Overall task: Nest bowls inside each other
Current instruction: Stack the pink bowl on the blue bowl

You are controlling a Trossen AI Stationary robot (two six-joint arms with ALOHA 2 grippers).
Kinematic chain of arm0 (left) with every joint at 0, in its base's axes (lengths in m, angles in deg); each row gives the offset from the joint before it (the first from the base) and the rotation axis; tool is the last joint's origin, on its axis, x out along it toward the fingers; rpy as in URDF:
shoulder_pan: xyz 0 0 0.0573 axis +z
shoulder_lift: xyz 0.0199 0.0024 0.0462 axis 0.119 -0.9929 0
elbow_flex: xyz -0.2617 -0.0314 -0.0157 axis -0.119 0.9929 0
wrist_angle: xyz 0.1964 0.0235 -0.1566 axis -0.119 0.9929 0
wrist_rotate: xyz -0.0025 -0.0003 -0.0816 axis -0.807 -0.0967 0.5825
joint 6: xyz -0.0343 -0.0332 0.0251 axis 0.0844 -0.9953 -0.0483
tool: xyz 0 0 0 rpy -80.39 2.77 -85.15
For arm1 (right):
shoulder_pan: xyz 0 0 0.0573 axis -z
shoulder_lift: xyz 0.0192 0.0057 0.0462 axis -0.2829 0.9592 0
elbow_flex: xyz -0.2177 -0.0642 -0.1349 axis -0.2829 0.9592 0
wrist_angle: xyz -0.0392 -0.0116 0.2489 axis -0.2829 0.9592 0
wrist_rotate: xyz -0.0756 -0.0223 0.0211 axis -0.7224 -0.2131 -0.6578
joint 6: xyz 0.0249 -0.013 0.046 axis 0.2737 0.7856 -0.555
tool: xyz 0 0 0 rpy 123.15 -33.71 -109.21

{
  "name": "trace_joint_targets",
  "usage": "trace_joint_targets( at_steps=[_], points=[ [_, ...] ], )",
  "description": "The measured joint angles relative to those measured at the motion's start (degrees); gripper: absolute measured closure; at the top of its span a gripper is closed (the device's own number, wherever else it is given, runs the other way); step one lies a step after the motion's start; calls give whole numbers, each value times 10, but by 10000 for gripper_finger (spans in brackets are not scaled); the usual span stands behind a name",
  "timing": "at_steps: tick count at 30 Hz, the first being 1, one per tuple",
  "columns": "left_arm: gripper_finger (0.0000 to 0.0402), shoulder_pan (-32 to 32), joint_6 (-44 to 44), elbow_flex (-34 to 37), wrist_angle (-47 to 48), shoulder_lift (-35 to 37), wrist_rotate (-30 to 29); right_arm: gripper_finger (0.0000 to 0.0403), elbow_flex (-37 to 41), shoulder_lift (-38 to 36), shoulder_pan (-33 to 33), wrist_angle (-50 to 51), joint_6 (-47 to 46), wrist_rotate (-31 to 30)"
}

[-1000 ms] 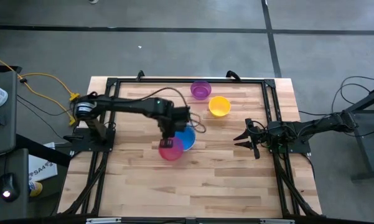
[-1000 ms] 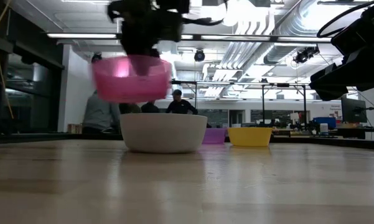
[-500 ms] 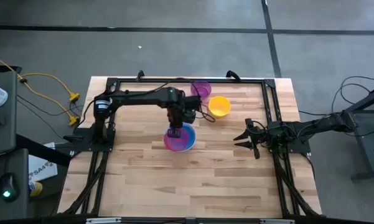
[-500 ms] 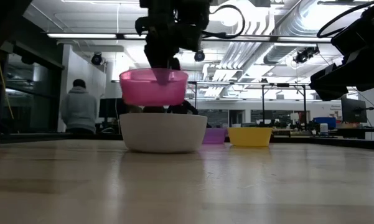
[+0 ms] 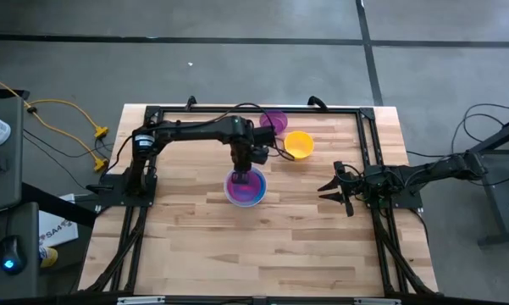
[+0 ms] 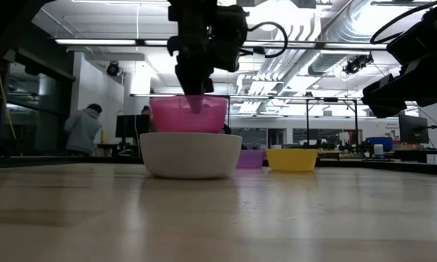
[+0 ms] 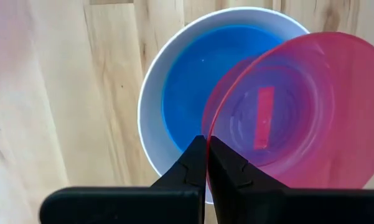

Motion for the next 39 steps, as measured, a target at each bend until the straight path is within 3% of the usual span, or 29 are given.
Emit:
trace_joint_targets(
  at_steps=[15, 26, 39],
  points=[
    [401, 9, -2, -1, -17, 0, 10, 308, 0, 0, 0, 0, 0, 0],
    [401, 9, 9, -91, 48, -45, 10, 308, 0, 0, 0, 0, 0, 0],
    [401, 8, 13, -94, 51, -66, 10, 308, 0, 0, 0, 0, 0, 0]
  ],
)
